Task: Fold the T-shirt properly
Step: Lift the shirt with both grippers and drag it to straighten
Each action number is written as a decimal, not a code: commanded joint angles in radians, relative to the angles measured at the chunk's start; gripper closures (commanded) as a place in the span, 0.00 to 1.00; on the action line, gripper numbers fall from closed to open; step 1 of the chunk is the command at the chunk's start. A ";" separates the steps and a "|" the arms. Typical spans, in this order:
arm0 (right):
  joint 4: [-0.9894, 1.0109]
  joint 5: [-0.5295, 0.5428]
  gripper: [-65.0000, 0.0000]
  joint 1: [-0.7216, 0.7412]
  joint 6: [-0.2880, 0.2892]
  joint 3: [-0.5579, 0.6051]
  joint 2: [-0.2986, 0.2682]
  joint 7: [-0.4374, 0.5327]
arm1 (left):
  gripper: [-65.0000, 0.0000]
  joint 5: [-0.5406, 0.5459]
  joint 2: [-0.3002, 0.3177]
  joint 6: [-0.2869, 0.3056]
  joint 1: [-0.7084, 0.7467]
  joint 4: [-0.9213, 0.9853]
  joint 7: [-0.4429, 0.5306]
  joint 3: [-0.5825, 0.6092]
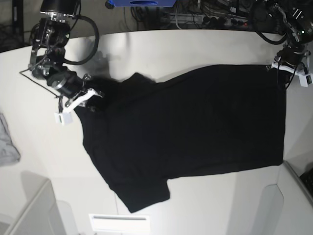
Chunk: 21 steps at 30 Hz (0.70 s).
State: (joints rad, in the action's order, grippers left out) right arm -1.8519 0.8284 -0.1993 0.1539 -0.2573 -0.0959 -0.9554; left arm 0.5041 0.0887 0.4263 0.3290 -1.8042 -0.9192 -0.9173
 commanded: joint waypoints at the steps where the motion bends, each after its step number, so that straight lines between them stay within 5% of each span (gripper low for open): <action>1: -0.042 0.009 1.00 -0.029 0.003 -0.004 -0.009 0.003 | 1.00 0.008 0.013 0.007 0.017 -0.033 0.016 -0.010; 10: -0.159 0.102 1.00 -0.165 0.008 -0.004 -0.009 0.022 | 1.00 0.009 0.012 0.015 0.140 -0.147 0.025 -0.015; 13: -0.160 0.168 1.00 -0.191 0.005 -0.012 -0.038 0.059 | 1.00 0.020 0.004 0.092 0.137 -0.148 0.019 -0.075; 21: -0.165 0.395 1.00 -0.219 0.005 -0.161 -0.064 0.057 | 1.00 0.224 -0.007 0.138 0.175 -0.156 0.018 -0.222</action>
State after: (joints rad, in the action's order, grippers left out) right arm -1.9965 1.2022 -0.4194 0.1535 -0.4122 -0.1505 -0.9161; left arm 0.7139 0.0696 0.5579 0.4980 -1.9396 -0.9241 -1.1336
